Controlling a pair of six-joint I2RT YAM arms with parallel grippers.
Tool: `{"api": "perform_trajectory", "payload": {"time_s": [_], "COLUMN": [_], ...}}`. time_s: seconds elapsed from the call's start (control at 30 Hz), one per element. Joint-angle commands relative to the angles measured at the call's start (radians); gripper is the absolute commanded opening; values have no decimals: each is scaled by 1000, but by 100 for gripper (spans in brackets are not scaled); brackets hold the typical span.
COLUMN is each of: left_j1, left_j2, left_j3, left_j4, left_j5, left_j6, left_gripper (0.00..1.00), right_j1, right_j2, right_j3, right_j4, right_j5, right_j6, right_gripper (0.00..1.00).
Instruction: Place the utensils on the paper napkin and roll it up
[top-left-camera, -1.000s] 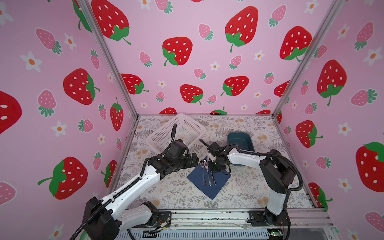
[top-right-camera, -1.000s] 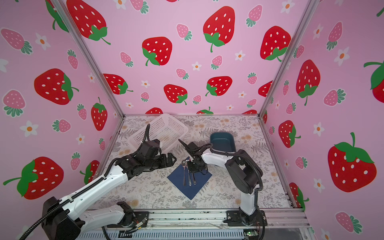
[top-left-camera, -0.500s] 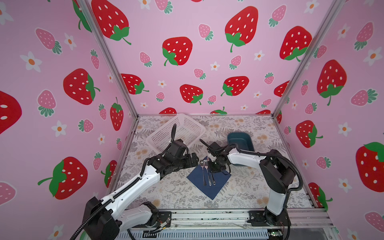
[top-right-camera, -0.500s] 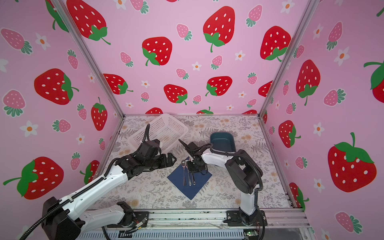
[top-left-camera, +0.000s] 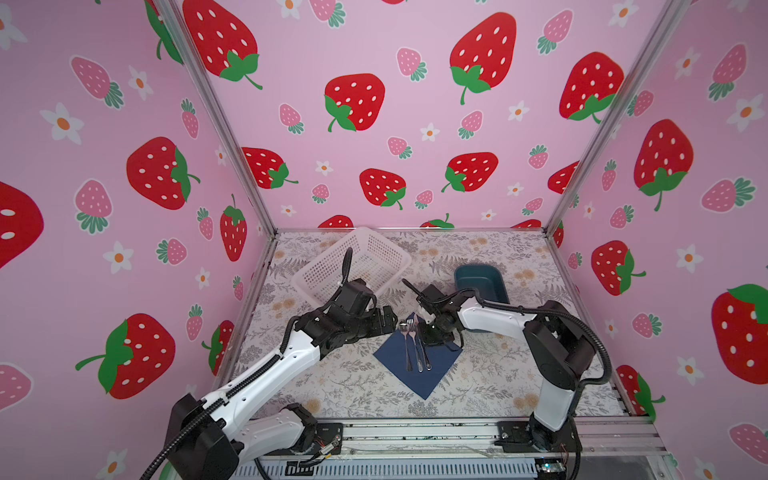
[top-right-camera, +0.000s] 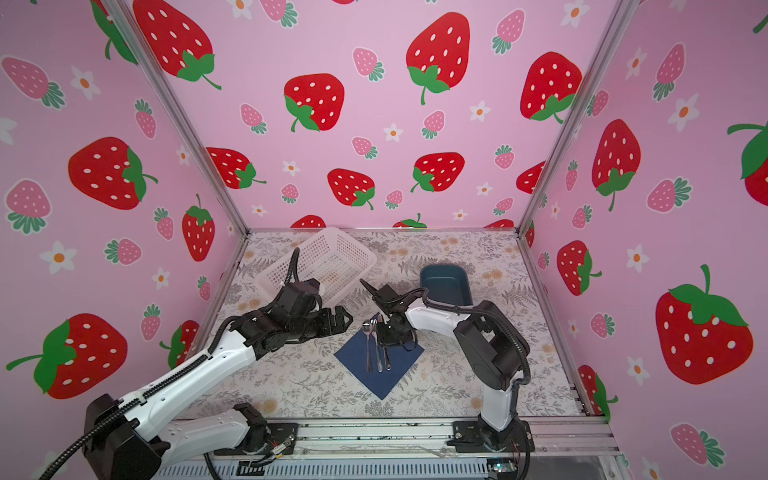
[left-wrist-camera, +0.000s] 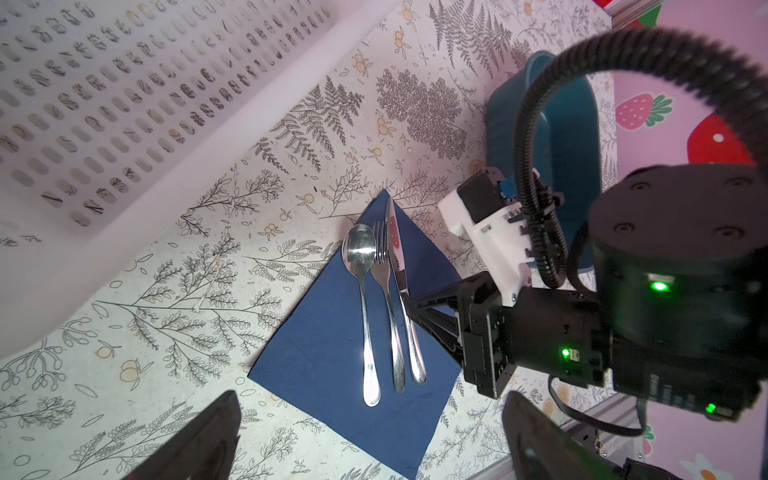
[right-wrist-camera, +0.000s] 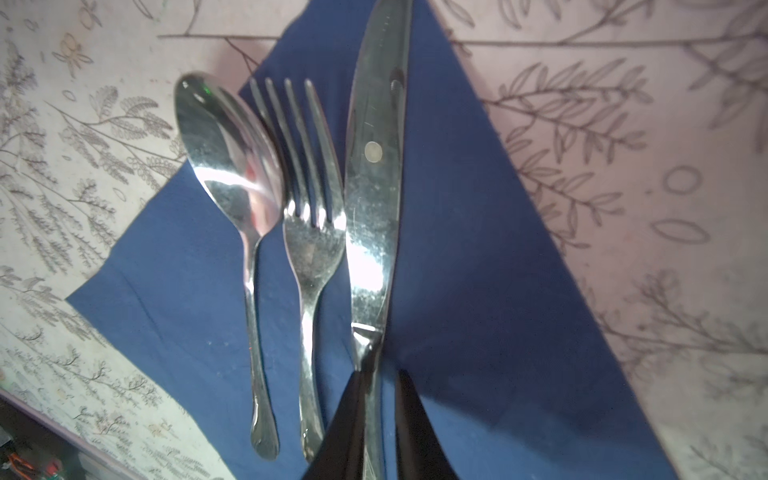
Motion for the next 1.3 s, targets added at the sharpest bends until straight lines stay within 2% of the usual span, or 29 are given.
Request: {"api": "perform_trajectory", "payload": {"time_s": [0.0, 0.13, 0.23, 0.4, 0.53, 0.87, 1.07, 1.27], "left_j1": [5, 4, 5, 3, -1, -17, -20, -20], "left_j2": [-26, -28, -14, 34, 133, 400, 516, 590], "left_j3": [-21, -30, -39, -83, -33, 117, 187, 221], "left_j4": [-16, -18, -16, 65, 96, 94, 47, 36], "left_j5": [6, 42, 114, 242, 301, 297, 276, 280], "left_j6": [-21, -23, -21, -33, -15, -12, 3, 10], "left_gripper": [99, 99, 98, 85, 72, 43, 34, 28], "right_j1": [-5, -6, -5, -5, -6, -34, -61, -69], "right_j2": [-58, -92, -125, -246, -347, -337, -300, -220], "right_j3": [-33, -51, -73, -159, -260, -347, -368, -318], "right_j4": [18, 34, 39, 96, 181, 340, 433, 427], "right_j5": [-17, -4, 34, 106, 113, 22, -46, -85], "right_j6": [48, 74, 92, 153, 193, 203, 207, 168], "right_gripper": [18, 18, 18, 20, 22, 22, 22, 23]}}
